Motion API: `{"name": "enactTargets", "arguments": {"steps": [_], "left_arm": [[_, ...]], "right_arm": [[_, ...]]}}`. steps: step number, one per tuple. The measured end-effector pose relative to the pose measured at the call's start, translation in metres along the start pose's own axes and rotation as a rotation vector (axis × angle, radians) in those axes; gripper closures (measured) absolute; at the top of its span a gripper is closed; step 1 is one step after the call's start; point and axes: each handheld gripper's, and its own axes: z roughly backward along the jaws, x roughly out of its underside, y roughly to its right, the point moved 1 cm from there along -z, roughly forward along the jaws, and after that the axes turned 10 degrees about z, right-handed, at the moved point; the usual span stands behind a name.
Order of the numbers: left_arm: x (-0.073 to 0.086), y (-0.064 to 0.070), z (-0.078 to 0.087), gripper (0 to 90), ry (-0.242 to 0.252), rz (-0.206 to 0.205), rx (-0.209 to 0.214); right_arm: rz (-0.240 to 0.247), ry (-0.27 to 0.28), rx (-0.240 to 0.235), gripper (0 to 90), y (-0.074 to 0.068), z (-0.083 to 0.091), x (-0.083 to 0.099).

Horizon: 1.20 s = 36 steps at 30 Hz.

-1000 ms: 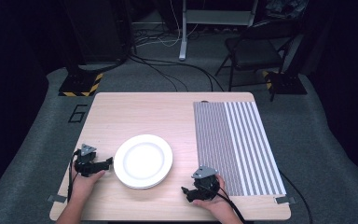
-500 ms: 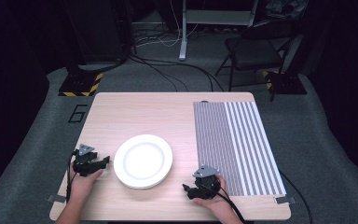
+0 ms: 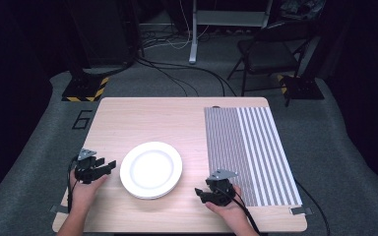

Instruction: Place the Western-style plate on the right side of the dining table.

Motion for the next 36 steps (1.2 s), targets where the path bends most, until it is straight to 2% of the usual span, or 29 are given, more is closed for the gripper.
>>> {"name": "enactTargets", "arguments": {"steps": [2,4,6,11,12,13,16,19,20,23,25,28,31,36], "left_arm": [[-0.008,0.006,0.005,45.1,0.009,0.011,0.018],[-0.011,0.007,0.007,45.3,0.001,0.012,0.029],[-0.02,0.013,0.01,46.5,0.016,0.006,0.022],[-0.029,0.019,0.012,46.7,0.016,0.022,0.029],[-0.029,0.019,0.012,46.7,0.016,0.022,0.029],[-0.028,0.02,0.011,46.7,0.019,0.039,0.031],[-0.023,0.021,0.009,46.7,0.026,0.029,0.021],[-0.015,0.021,0.006,46.7,0.051,0.017,0.035],[-0.011,0.02,0.003,46.8,0.032,0.003,0.054],[-0.008,0.021,0.003,46.3,0.018,-0.018,0.049],[-0.005,0.021,0.004,48.1,0.018,-0.007,0.072],[-0.003,0.023,0.005,51.1,0.009,0.003,0.083],[-0.002,0.024,0.006,54.3,0.005,0.01,0.095],[0.0,0.023,0.007,57.6,-0.019,0.027,0.109]], "right_arm": [[-0.041,0.002,-0.007,44.1,0.005,0.001,-0.005],[-0.047,0.011,0.0,44.1,0.006,0.002,-0.007],[-0.078,0.034,-0.002,45.3,0.01,0.002,-0.015],[-0.091,0.063,-0.004,47.0,0.013,0.001,-0.025],[-0.087,0.061,-0.002,49.1,0.014,0.001,-0.027],[-0.087,0.061,-0.002,49.1,0.014,0.001,-0.027],[-0.083,0.062,-0.002,52.8,0.014,-0.002,-0.03],[-0.117,0.066,-0.01,53.0,0.012,-0.006,-0.032],[-0.122,0.074,-0.014,52.7,0.012,-0.007,-0.033],[-0.126,0.08,-0.013,51.4,0.011,-0.009,-0.034],[-0.124,0.086,-0.007,51.2,0.011,-0.011,-0.035],[-0.098,0.078,0.017,50.7,0.007,-0.013,-0.034],[-0.118,0.067,-0.011,53.7,0.006,-0.016,-0.034],[-0.144,0.071,-0.027,55.5,0.008,-0.018,-0.034]]}}
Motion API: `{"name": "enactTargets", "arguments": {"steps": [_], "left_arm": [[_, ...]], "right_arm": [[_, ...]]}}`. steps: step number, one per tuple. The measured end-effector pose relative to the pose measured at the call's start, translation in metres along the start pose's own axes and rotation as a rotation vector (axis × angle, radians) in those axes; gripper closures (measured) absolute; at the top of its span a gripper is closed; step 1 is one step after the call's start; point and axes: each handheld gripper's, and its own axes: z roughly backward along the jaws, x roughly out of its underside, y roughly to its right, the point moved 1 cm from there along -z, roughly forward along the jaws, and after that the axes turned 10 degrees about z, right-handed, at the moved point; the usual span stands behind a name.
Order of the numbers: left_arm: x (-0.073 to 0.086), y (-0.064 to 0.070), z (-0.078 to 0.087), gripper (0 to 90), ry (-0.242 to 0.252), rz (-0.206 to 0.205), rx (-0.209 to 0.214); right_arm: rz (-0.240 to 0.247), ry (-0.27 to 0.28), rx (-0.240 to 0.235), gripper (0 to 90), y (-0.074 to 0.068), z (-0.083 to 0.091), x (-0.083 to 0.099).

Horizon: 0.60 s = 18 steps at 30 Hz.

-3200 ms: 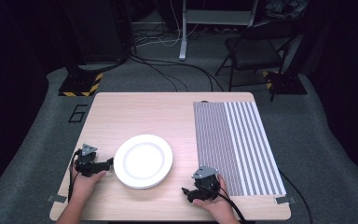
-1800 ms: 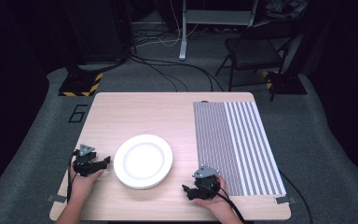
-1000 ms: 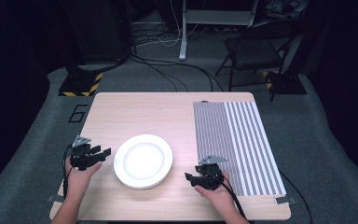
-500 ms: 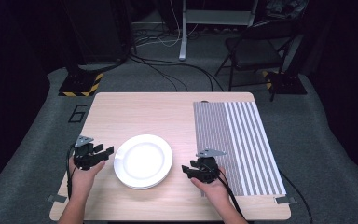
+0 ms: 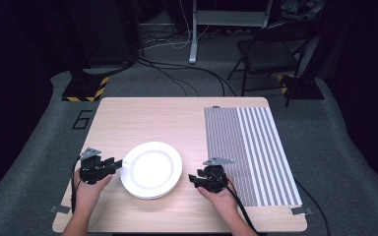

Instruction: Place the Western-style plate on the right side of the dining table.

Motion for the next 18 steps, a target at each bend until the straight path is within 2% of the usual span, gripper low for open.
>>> {"name": "enactTargets", "arguments": {"steps": [4,8,12,13,14,16,17,18], "left_arm": [[0.001,0.0,0.0,60.5,-0.006,0.043,0.032],[0.002,0.003,-0.003,62.1,-0.019,0.041,0.04],[0.003,0.003,-0.006,63.3,-0.037,0.062,0.057],[0.004,0.003,-0.007,64.0,-0.028,0.075,0.068],[0.003,0.003,-0.006,65.5,-0.046,0.086,0.087],[0.004,0.003,-0.006,66.2,-0.045,0.1,0.111],[0.004,0.003,-0.006,67.1,-0.045,0.1,0.109],[0.004,0.003,-0.006,67.2,-0.047,0.096,0.108]], "right_arm": [[-0.003,0.007,-0.008,55.0,0.001,-0.002,-0.003],[-0.02,0.004,-0.02,56.2,0.002,-0.005,-0.005],[-0.056,0.011,-0.034,57.0,0.003,-0.008,-0.01],[-0.065,0.016,-0.04,56.6,0.003,-0.008,-0.011],[-0.091,0.025,-0.06,55.0,0.005,-0.01,-0.014],[-0.096,0.026,-0.068,54.6,0.005,-0.01,-0.015],[-0.117,0.026,-0.073,54.4,0.006,-0.012,-0.017],[-0.116,0.025,-0.077,54.4,0.006,-0.013,-0.018]]}}
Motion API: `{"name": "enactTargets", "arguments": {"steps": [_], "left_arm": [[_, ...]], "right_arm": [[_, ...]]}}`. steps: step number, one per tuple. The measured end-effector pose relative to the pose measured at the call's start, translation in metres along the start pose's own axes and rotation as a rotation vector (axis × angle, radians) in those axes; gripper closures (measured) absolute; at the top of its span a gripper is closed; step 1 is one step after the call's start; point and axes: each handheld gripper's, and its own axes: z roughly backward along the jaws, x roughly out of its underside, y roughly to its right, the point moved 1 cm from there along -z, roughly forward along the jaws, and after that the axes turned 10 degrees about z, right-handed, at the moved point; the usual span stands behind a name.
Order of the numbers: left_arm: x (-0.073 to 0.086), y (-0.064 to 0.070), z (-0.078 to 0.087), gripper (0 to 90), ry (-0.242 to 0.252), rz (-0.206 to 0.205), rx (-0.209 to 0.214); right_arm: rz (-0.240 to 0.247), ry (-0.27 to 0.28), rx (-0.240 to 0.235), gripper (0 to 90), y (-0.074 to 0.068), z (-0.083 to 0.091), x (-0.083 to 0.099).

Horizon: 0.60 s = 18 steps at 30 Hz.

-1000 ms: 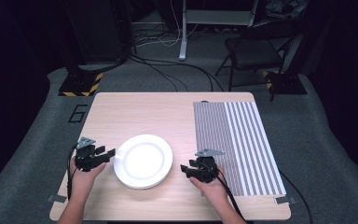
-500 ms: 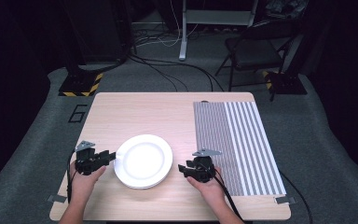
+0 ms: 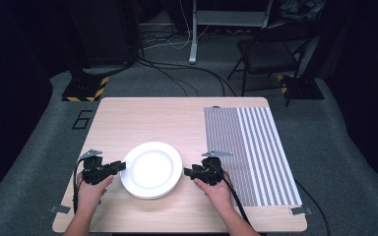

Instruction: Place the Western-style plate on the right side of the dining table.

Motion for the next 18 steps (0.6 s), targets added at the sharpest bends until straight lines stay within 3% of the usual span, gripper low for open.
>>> {"name": "enactTargets", "arguments": {"steps": [18], "left_arm": [[0.001,0.001,0.001,70.0,-0.003,-0.016,-0.012]], "right_arm": [[-0.031,-0.037,-0.022,52.1,-0.008,-0.017,-0.008]]}}
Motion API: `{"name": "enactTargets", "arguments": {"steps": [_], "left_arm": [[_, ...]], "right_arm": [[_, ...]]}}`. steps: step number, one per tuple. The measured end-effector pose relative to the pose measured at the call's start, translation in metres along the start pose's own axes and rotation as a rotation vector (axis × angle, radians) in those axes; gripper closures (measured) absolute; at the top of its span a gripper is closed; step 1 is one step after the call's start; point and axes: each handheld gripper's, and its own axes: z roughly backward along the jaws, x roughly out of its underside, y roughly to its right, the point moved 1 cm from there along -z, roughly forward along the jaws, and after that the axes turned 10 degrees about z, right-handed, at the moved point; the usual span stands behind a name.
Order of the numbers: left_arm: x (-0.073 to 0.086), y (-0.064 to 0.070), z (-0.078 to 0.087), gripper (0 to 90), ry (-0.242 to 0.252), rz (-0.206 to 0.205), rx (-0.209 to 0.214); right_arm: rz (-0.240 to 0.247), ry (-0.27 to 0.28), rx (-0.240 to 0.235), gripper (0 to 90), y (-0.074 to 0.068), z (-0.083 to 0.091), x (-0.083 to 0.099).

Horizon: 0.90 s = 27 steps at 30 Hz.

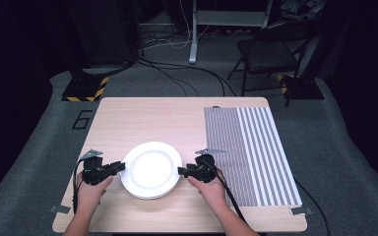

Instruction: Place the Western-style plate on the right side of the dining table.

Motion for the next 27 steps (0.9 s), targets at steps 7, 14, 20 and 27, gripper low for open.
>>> {"name": "enactTargets", "arguments": {"steps": [7,14,20,27], "left_arm": [[0.0,0.0,0.0,70.1,0.0,-0.001,0.001],[0.001,-0.001,-0.002,70.7,-0.012,0.001,-0.006],[0.001,-0.001,-0.003,71.0,-0.015,0.002,-0.011],[0.001,-0.002,-0.003,71.8,-0.01,-0.003,-0.008]], "right_arm": [[-0.027,0.007,-0.012,51.0,-0.005,-0.008,0.0],[-0.034,0.028,-0.012,53.8,-0.008,-0.006,-0.005],[-0.09,0.032,-0.05,55.6,-0.003,-0.005,-0.006],[-0.164,0.029,-0.106,64.8,0.006,-0.001,-0.005]]}}
